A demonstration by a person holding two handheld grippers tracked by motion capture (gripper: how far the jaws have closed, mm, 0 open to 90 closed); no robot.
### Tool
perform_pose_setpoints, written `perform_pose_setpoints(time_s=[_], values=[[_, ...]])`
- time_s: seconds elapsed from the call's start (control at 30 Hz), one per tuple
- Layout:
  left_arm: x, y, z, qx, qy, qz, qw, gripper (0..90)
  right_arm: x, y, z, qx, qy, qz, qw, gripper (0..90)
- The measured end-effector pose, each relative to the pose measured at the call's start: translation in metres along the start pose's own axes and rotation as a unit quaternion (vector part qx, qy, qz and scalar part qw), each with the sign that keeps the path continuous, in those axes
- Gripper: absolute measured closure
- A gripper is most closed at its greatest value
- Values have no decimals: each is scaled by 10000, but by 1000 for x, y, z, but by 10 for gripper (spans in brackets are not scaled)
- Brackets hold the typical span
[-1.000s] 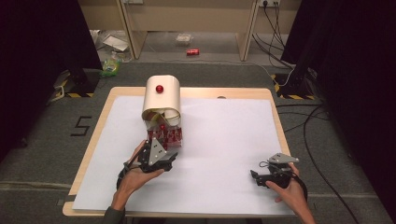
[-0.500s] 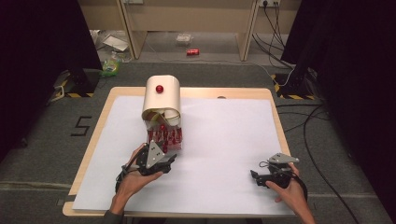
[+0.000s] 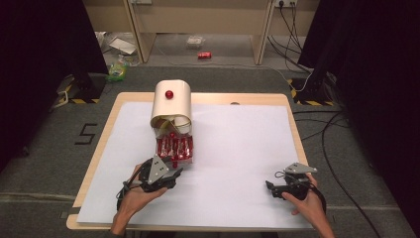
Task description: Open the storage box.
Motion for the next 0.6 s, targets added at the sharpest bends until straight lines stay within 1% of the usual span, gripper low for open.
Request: perform_pose_setpoints(time_s=[0.2,0.47,0.6], values=[[-1,-2,0,5,15,-12,10000,417,0,0,0,0,1,1,10000,102],[-2,-8,6,109,59,-11,9999,416,0,0,0,1,0,1,10000,103],[-3,-11,8,156,42,-23,9999,421,0,0,0,-2,0,3,10000,102]])
Point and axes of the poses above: each handheld gripper's, and its own axes: z roughly forward along the jaws, x roughly out of its underside, y roughly to its left, the point moved 7 cm from there along z, roughly forward along the jaws, and after that the axes turned 8 degrees about z, right-handed, at the moved point
